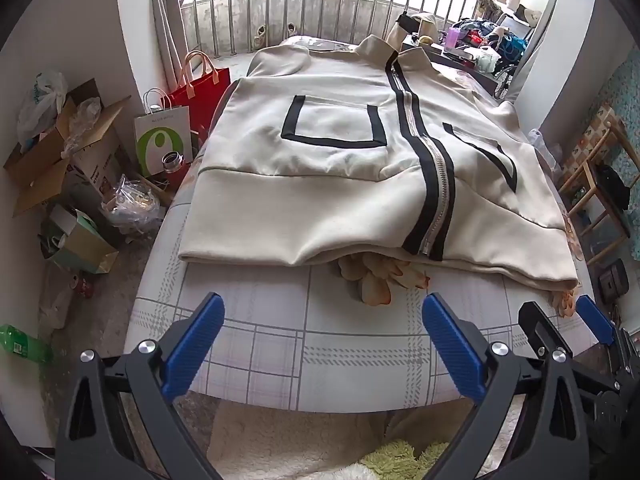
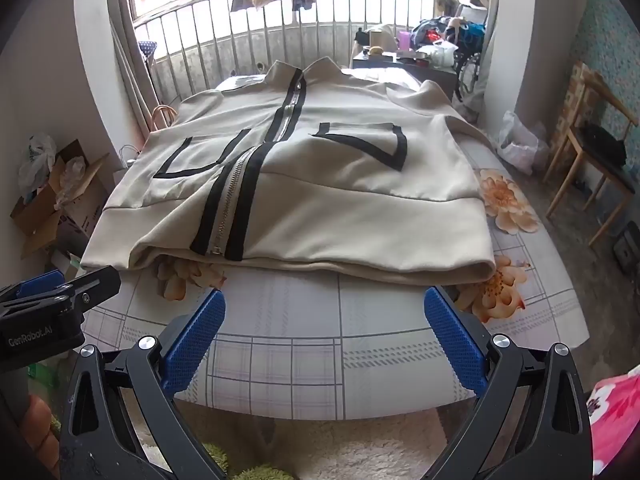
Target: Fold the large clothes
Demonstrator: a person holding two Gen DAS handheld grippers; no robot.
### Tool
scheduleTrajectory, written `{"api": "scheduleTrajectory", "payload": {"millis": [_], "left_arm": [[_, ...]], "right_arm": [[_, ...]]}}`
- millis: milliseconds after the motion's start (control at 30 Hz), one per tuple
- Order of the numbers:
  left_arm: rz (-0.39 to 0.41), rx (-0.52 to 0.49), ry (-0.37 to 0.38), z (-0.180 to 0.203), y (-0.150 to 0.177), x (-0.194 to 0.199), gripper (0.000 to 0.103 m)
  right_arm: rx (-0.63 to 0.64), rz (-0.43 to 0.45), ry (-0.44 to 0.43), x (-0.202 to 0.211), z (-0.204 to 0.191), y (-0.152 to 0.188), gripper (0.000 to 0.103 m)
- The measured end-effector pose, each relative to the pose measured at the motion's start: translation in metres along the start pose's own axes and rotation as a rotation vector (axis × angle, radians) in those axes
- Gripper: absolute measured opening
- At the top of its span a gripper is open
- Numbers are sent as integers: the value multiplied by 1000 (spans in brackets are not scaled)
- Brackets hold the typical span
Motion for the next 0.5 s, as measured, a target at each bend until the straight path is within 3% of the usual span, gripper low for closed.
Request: {"api": "scheduleTrajectory", "payload": {"millis": [500], "left_arm": [[-6, 3, 3, 0, 0, 0, 97]], "right_arm": [[6, -2, 2, -1, 0, -1, 95]]}}
Point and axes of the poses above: each gripper's, at about its wrist camera, not at the fingertips, and x roughly against the way its jaws point, z to its right, y to its underside, the point moved 7 cm from there along -x, roughly the way its jaws point, and after that the axes turned 14 degrees about z, right-handed, at the moved point
